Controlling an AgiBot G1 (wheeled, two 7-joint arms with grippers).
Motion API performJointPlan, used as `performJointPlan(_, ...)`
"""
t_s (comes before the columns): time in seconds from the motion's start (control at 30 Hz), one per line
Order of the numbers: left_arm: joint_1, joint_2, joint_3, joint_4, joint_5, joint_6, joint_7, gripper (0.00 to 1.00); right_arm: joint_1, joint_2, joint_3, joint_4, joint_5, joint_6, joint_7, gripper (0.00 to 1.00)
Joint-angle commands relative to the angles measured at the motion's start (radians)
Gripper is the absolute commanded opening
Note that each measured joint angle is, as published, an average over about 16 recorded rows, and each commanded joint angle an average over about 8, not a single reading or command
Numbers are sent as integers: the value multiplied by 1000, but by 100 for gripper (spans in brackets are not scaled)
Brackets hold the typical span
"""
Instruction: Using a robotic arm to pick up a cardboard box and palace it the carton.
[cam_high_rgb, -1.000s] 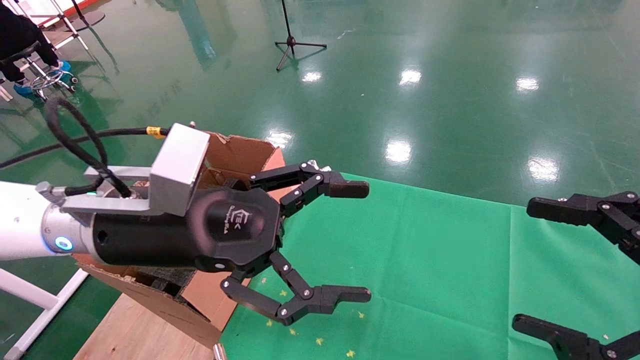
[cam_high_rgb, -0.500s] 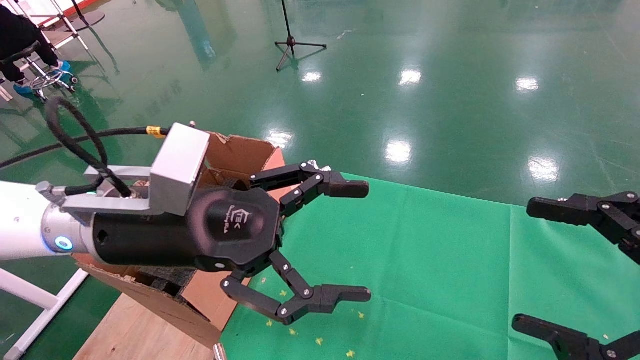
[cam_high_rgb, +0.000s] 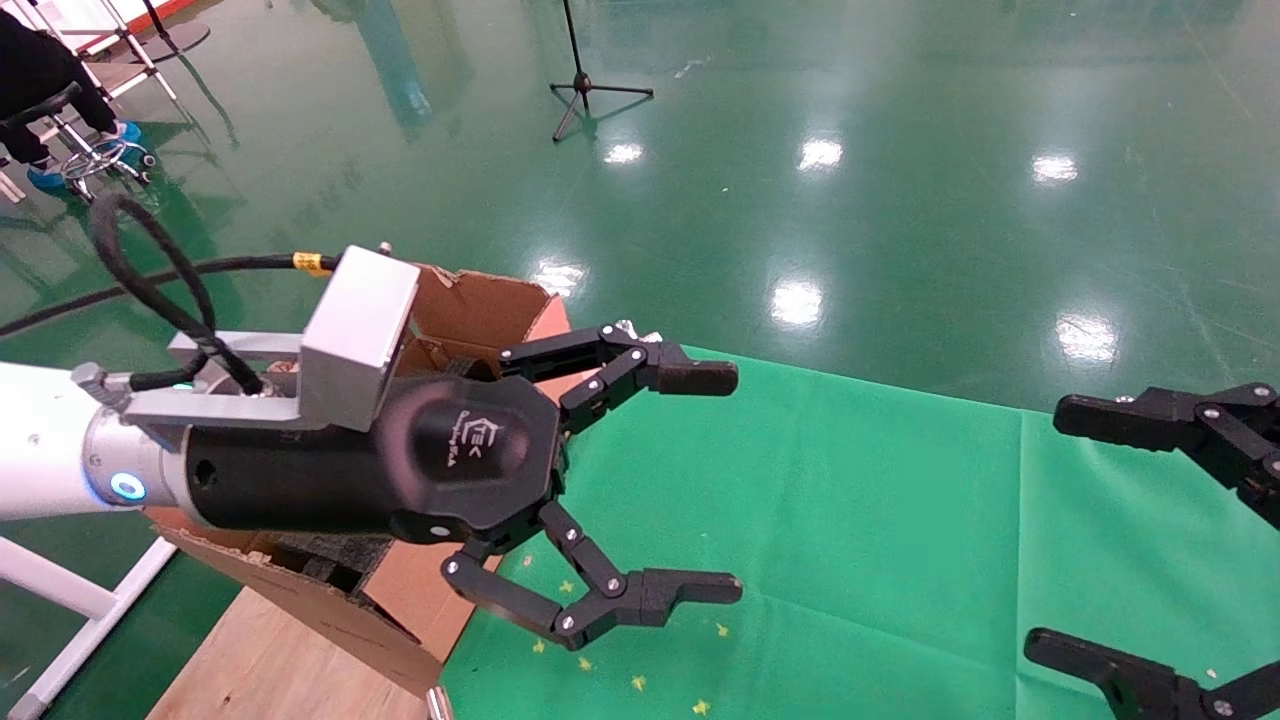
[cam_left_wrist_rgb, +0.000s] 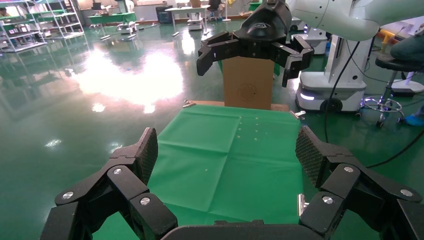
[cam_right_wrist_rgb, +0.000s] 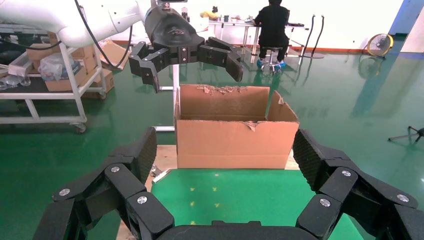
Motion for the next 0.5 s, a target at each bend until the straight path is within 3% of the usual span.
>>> performJointPlan(0.03, 0, 0, 0, 0, 0, 0, 0, 100, 0, 0, 0, 0, 0, 0, 0, 100)
performJointPlan(0.5, 0, 0, 0, 0, 0, 0, 0, 100, 0, 0, 0, 0, 0, 0, 0, 100)
